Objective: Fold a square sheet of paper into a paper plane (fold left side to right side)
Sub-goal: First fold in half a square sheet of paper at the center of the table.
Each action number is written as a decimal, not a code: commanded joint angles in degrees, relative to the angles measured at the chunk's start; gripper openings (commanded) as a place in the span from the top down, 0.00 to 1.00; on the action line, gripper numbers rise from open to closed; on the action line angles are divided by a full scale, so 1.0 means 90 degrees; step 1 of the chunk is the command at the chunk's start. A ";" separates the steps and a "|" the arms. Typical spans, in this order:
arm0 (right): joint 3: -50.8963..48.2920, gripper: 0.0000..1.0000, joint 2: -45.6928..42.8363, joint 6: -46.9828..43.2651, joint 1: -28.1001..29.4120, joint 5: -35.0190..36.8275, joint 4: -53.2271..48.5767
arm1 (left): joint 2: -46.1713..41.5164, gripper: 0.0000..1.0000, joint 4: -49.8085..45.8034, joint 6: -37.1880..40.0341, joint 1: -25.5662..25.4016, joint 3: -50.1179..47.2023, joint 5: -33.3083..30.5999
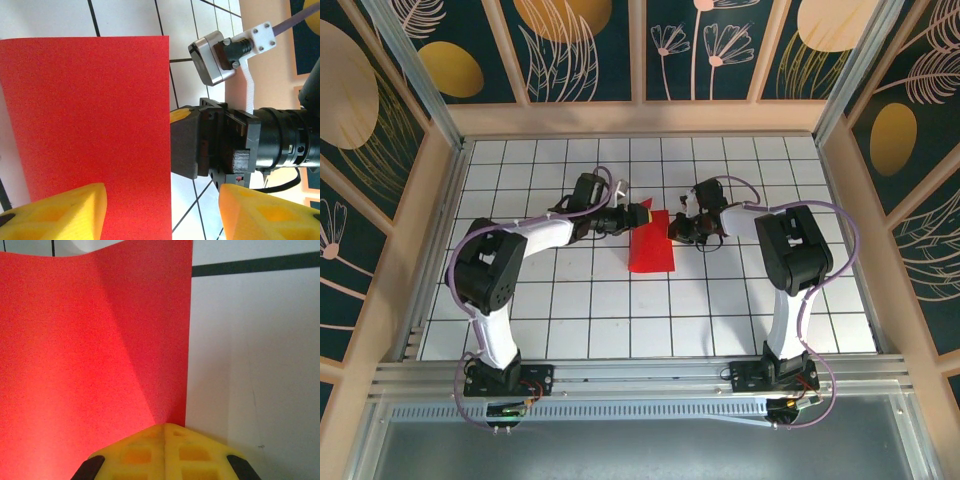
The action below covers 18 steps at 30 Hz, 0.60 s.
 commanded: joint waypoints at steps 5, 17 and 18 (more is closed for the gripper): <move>-0.0237 1.00 0.0125 0.0094 0.0163 0.0259 -0.0178 | 0.0350 0.41 0.0268 -0.0105 -0.0078 0.0305 0.0011; -0.0263 1.00 -0.0025 0.0196 0.0187 0.0139 -0.0010 | 0.0735 0.71 -0.0191 0.0139 -0.0160 0.0679 -0.0386; -0.0264 1.00 -0.0032 0.0205 0.0187 0.0107 0.0008 | 0.0737 0.73 -0.0214 0.0147 -0.0165 0.0683 -0.0394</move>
